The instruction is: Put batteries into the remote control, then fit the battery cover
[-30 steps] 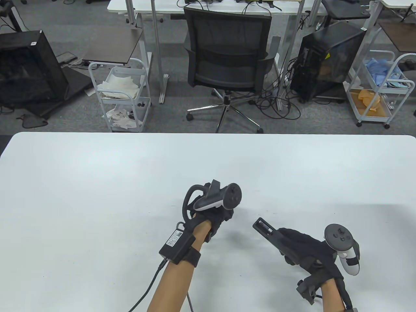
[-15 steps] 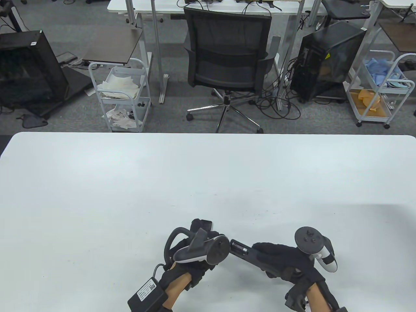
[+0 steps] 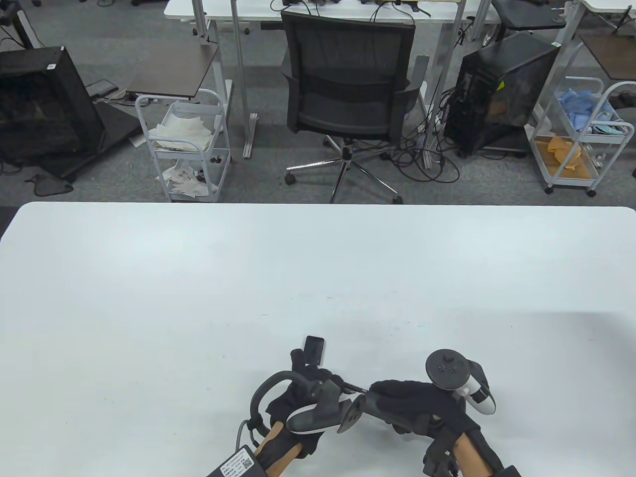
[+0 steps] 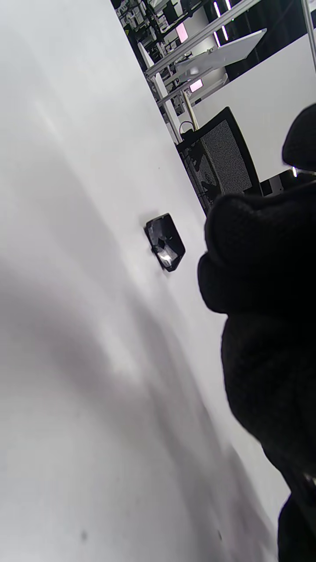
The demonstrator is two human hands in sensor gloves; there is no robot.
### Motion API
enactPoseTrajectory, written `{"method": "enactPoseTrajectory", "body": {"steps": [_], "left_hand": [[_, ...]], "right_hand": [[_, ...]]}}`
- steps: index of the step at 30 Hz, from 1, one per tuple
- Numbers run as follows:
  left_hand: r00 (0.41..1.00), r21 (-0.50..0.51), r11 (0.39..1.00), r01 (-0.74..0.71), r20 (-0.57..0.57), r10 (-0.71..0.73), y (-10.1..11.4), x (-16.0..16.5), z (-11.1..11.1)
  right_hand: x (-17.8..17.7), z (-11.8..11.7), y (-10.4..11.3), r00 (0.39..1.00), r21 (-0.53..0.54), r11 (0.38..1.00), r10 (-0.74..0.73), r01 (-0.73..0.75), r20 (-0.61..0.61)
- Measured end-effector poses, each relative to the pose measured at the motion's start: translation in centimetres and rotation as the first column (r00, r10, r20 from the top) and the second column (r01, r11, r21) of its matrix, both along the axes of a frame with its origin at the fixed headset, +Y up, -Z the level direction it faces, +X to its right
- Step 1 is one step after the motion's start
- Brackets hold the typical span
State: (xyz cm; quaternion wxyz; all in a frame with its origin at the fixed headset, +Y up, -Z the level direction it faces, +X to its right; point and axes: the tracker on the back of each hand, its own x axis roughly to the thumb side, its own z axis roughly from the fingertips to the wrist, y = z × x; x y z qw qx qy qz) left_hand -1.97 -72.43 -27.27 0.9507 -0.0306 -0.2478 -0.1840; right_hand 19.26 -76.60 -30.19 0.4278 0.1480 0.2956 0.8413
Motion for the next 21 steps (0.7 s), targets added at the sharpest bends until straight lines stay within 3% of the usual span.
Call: {"method": "enactPoseTrajectory", "body": {"steps": [6, 15, 19, 21], "left_hand": [[1.0, 0.05, 0.998, 0.023, -0.001, -0.022, 0.1, 0.8, 0.2], [0.988, 0.013, 0.988, -0.151, -0.019, 0.151, 0.6, -0.2, 0.3], [0.943, -0.038, 0.944, -0.328, -0.073, 0.325, 0.7, -2.2, 0.4], [0.875, -0.019, 0.881, -0.473, -0.123, 0.468, 0.9, -3.5, 0.8]], "right_hand": [[0.1, 0.0, -0.2, 1.0, -0.03, 0.999, -0.026, 0.026, 0.009], [0.3, 0.1, -0.1, 0.998, -0.031, 0.998, -0.048, 0.049, 0.028], [0.4, 0.1, -0.1, 0.998, -0.026, 0.998, -0.056, 0.056, 0.031], [0.6, 0.0, 0.0, 0.997, -0.024, 0.997, -0.071, 0.072, 0.032]]}}
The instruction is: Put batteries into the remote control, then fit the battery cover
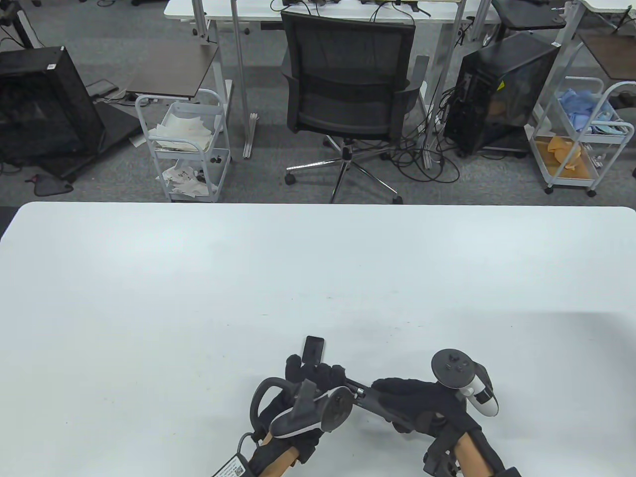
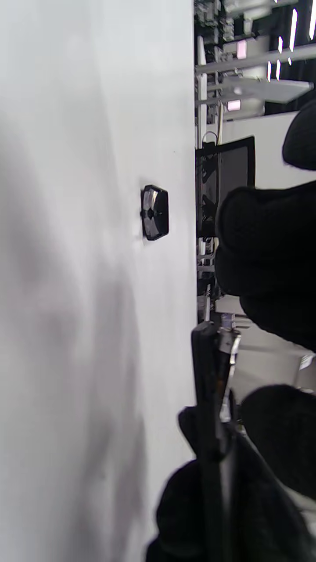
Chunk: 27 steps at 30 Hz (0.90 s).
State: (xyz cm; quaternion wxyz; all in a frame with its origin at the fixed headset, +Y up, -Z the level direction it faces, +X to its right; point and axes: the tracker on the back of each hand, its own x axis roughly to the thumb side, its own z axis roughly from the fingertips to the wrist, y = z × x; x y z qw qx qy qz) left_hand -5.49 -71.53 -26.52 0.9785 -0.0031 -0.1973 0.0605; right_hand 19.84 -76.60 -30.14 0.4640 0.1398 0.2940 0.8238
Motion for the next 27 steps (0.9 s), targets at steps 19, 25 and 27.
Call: {"method": "enactPoseTrajectory", "body": {"steps": [19, 25, 27], "left_hand": [[0.337, -0.446, 0.152, -0.882, -0.37, 0.866, -6.7, -4.0, 0.2], [0.303, -0.45, 0.113, -0.886, -0.378, 0.875, -6.9, -3.7, 0.2], [0.3, -0.461, 0.101, -0.881, -0.381, 0.874, -7.0, -3.7, 0.2]], "right_hand": [[-0.5, 1.3, 2.1, 0.98, 0.055, 0.981, -0.183, 0.187, -0.079], [-0.7, 1.3, 2.1, 0.981, 0.057, 0.982, -0.177, 0.182, -0.077], [-0.7, 1.3, 2.0, 0.982, 0.063, 0.982, -0.171, 0.176, -0.075]]}}
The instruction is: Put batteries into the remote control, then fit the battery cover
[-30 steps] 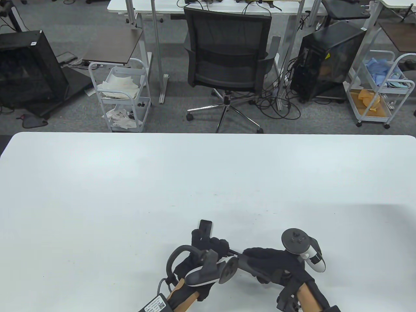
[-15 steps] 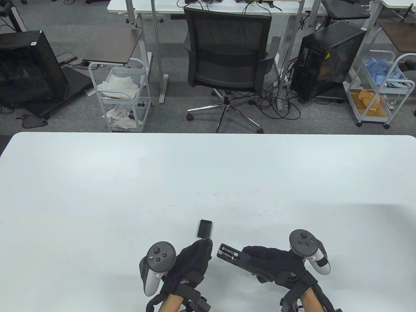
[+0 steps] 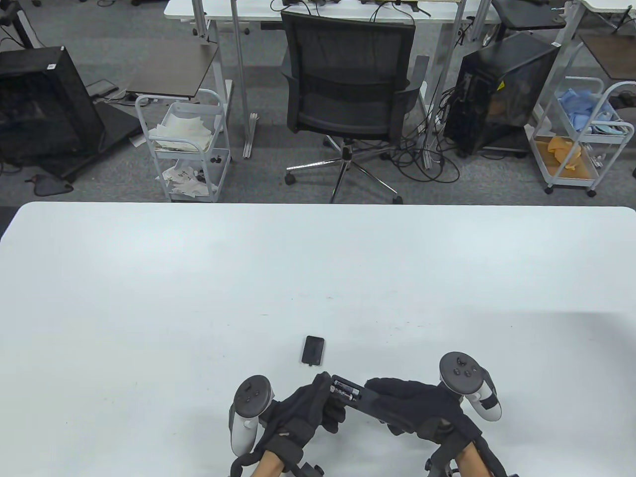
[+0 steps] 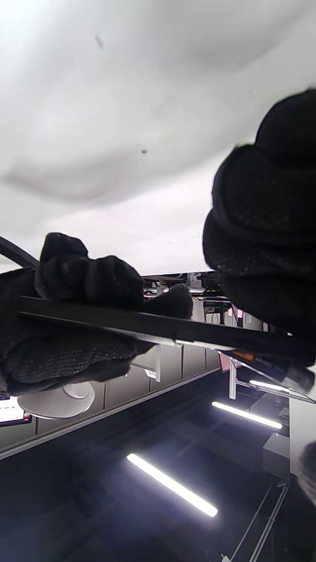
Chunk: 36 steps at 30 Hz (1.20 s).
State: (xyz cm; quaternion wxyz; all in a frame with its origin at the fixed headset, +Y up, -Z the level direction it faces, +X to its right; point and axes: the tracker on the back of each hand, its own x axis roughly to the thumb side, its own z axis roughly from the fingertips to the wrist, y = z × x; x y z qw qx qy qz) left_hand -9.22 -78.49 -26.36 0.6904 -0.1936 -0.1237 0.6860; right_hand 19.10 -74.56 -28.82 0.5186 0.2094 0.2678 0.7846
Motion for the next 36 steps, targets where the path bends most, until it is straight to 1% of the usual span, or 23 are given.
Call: {"method": "enactPoseTrajectory", "body": {"steps": [2, 3, 4, 5, 6, 7, 8, 11, 13, 19, 20, 22, 23, 25, 27, 30, 32, 35, 36], "left_hand": [[1.0, -0.013, 1.0, -0.019, -0.016, 0.019, 0.0, 0.0, 0.0], [0.999, -0.006, 1.0, -0.009, -0.043, 0.009, 0.0, 0.0, -0.1], [0.998, -0.014, 1.0, 0.018, -0.067, -0.018, 0.1, 0.0, 0.0], [0.988, -0.016, 0.996, 0.083, -0.131, -0.085, 0.4, -0.1, 0.1], [0.984, 0.017, 0.993, 0.113, -0.141, -0.11, 0.6, -0.2, 0.0], [0.987, 0.03, 0.991, 0.132, -0.091, -0.129, 0.7, -0.3, -0.1], [0.991, 0.036, 0.992, 0.122, -0.065, -0.119, 0.8, -0.4, -0.1], [0.989, 0.055, 0.991, 0.12, -0.099, -0.114, 0.9, -0.2, -0.1], [0.989, 0.075, 0.988, 0.133, -0.072, -0.128, 0.8, -0.1, -0.2], [0.991, 0.112, 0.986, 0.127, -0.054, -0.121, 1.0, -0.2, -0.3], [0.991, 0.127, 0.984, 0.126, -0.061, -0.119, 1.2, -0.3, -0.2], [0.983, 0.185, 0.971, 0.15, -0.133, -0.126, 2.0, -0.9, -0.2], [0.976, 0.225, 0.959, 0.17, -0.174, -0.133, 2.5, -1.3, -0.2], [0.948, 0.301, 0.916, 0.266, -0.255, -0.192, 3.7, -2.5, -0.2], [0.904, 0.327, 0.864, 0.383, -0.325, -0.278, 4.4, -3.4, -0.2], [0.846, 0.323, 0.801, 0.505, -0.368, -0.385, 4.6, -4.3, -0.4], [0.821, 0.301, 0.779, 0.55, -0.365, -0.438, 4.7, -4.5, -0.5], [0.794, 0.29, 0.752, 0.592, -0.372, -0.481, 5.0, -4.4, -0.8], [0.772, 0.284, 0.729, 0.623, -0.375, -0.513, 5.4, -4.4, -1.1]], "right_hand": [[0.0, 0.0, 0.0, 1.0, -0.001, 1.0, -0.002, 0.002, -0.003], [-0.1, 0.0, 0.0, 1.0, -0.003, 1.0, -0.006, 0.006, -0.008], [-0.2, 0.1, 0.0, 1.0, -0.007, 1.0, 0.005, -0.005, -0.005], [-0.3, 0.0, -0.1, 0.999, 0.009, 0.999, 0.037, -0.037, 0.005], [-0.3, 0.0, -0.2, 0.998, 0.02, 0.998, 0.058, -0.058, 0.004], [-0.2, -0.1, -0.3, 0.999, 0.002, 0.999, 0.036, -0.036, -0.005], [-0.2, -0.1, -0.3, 1.0, -0.015, 1.0, 0.013, -0.014, -0.008], [-0.2, -0.1, -0.3, 1.0, -0.012, 1.0, 0.017, -0.017, -0.008], [-0.1, -0.1, -0.3, 1.0, -0.012, 1.0, 0.013, -0.013, -0.001], [0.0, -0.1, -0.1, 1.0, 0.002, 1.0, 0.006, -0.006, 0.004], [0.1, 0.0, -0.1, 1.0, 0.001, 1.0, -0.004, 0.004, 0.004], [0.5, 0.0, 0.1, 0.999, 0.008, 1.0, -0.03, 0.03, 0.024], [0.7, -0.1, 0.2, 0.999, 0.013, 0.999, -0.038, 0.037, 0.039], [1.3, -0.1, 0.3, 0.996, 0.02, 0.998, -0.054, 0.053, 0.074], [1.6, -0.2, 0.3, 0.994, 0.017, 0.998, -0.065, 0.064, 0.089], [1.7, -0.2, 0.2, 0.993, 0.013, 0.998, -0.063, 0.062, 0.1], [1.8, -0.3, 0.2, 0.993, 0.02, 0.999, -0.048, 0.046, 0.106], [1.9, -0.3, 0.2, 0.993, 0.02, 0.999, -0.052, 0.05, 0.11], [2.0, -0.3, 0.2, 0.992, 0.019, 0.998, -0.059, 0.058, 0.114]]}}
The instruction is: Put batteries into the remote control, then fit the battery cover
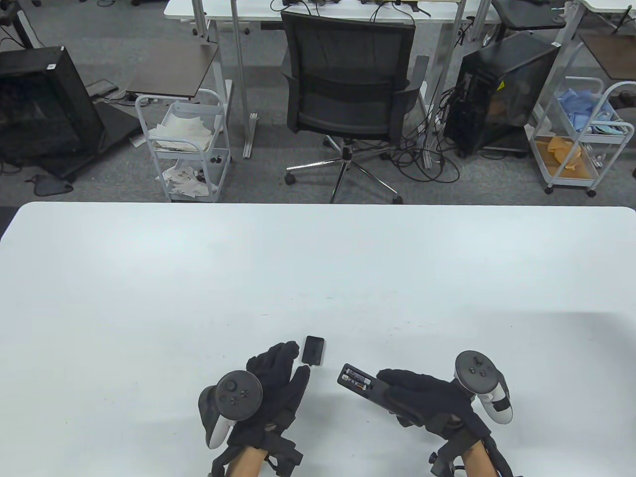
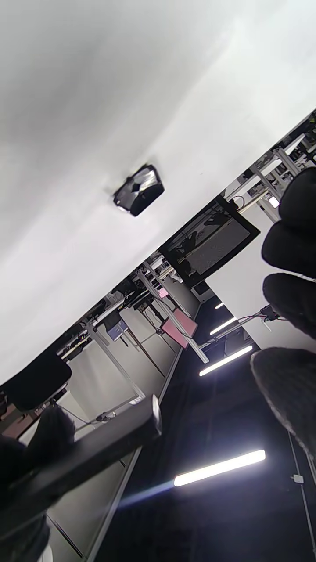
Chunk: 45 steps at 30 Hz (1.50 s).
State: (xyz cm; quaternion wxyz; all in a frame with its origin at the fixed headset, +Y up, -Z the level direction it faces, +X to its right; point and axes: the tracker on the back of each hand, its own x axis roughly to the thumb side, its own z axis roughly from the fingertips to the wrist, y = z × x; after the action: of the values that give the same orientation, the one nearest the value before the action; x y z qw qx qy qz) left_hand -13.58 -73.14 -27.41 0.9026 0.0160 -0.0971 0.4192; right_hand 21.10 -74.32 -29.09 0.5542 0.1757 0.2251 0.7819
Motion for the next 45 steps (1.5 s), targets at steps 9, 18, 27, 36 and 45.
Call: {"method": "enactPoseTrajectory", "body": {"steps": [9, 18, 27, 36, 45], "left_hand": [[0.847, -0.009, 0.847, 0.532, 0.027, -0.531, 2.8, 1.7, -3.7], [0.726, -0.077, 0.724, 0.685, 0.161, -0.669, 0.0, 4.1, -7.5], [0.577, -0.037, 0.595, 0.803, 0.302, -0.759, -2.7, 5.9, -8.7], [0.58, -0.113, 0.592, 0.798, 0.409, -0.705, -3.7, 6.2, -9.1], [0.554, -0.148, 0.546, 0.824, 0.411, -0.724, -3.2, 6.9, -8.9]], "right_hand": [[0.4, 0.0, 0.1, 0.999, 0.003, 1.0, -0.025, 0.025, 0.022], [0.4, -0.2, -0.1, 1.0, -0.01, 1.0, 0.0, 0.0, 0.028], [0.4, -0.3, 0.0, 1.0, -0.007, 1.0, 0.008, -0.008, 0.026], [0.4, -0.3, 0.0, 1.0, -0.009, 1.0, 0.001, -0.001, 0.03], [0.5, -0.2, 0.0, 0.999, -0.006, 1.0, 0.005, -0.005, 0.035]]}}
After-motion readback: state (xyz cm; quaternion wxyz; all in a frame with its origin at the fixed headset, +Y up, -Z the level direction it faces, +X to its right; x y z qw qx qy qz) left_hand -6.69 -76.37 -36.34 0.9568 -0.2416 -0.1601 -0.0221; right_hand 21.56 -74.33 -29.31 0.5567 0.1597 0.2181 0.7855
